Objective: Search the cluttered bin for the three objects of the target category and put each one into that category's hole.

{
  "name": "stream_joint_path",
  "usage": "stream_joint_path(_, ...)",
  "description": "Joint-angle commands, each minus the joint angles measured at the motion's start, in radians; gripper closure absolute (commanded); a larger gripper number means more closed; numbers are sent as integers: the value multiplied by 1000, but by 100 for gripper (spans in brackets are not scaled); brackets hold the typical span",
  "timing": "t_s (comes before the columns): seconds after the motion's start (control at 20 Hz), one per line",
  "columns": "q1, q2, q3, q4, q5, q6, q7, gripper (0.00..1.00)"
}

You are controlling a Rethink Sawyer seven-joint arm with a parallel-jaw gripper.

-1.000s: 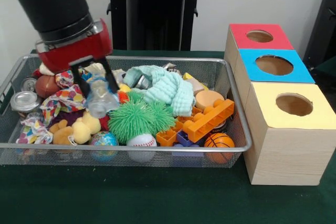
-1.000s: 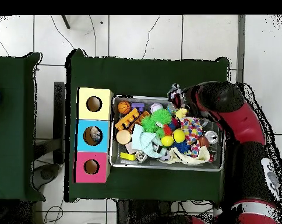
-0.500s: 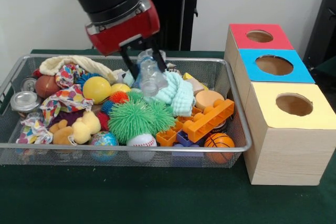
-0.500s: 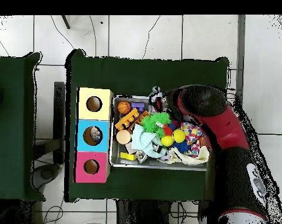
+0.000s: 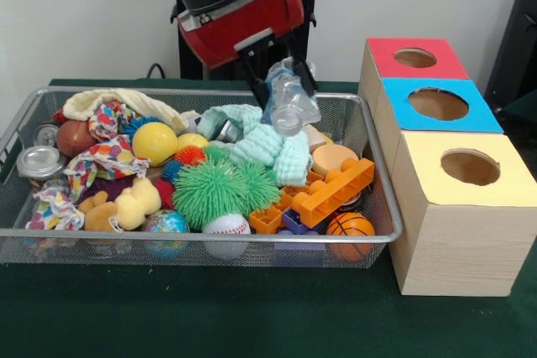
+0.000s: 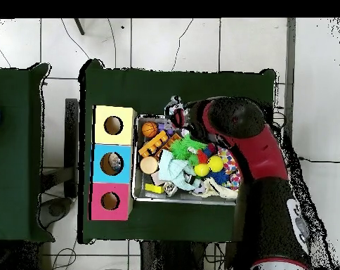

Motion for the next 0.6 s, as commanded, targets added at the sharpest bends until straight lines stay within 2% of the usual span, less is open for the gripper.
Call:
stream_joint_path(0.05, 43, 0, 101, 121, 153, 75, 489, 100)
stream_joint_path(0.35, 107, 11, 54, 99, 190, 100, 725, 100)
stream_joint_path(0.5, 115, 8, 75, 123, 242, 85, 769, 100)
stream_joint_path(0.6, 124, 4, 72, 128, 263, 94, 849, 100)
